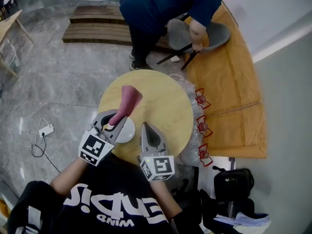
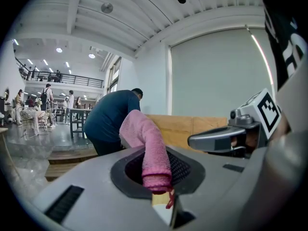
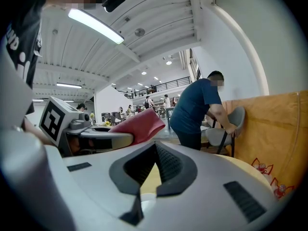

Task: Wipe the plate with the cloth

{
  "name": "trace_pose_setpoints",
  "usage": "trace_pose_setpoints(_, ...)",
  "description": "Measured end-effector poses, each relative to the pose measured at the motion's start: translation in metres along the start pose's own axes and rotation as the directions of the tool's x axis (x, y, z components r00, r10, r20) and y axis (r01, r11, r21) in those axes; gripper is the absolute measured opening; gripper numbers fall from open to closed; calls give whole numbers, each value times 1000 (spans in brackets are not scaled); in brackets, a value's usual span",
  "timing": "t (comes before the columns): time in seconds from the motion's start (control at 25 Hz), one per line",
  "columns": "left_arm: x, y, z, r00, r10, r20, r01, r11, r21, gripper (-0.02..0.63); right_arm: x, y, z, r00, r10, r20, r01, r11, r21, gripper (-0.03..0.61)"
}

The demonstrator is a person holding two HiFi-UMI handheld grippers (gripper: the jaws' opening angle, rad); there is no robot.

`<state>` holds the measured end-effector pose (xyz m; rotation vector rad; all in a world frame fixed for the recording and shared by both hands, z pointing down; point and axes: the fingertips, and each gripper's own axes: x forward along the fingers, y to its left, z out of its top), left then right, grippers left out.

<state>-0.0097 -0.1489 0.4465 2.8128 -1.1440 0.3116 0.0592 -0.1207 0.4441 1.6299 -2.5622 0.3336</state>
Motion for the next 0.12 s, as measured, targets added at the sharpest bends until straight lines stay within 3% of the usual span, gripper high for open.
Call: trace_pose_setpoints(0.12, 0, -3, -1, 1000, -1, -3, 1, 1000, -1, 51, -2, -1, -1, 1000, 0, 0, 0, 1000, 4, 21)
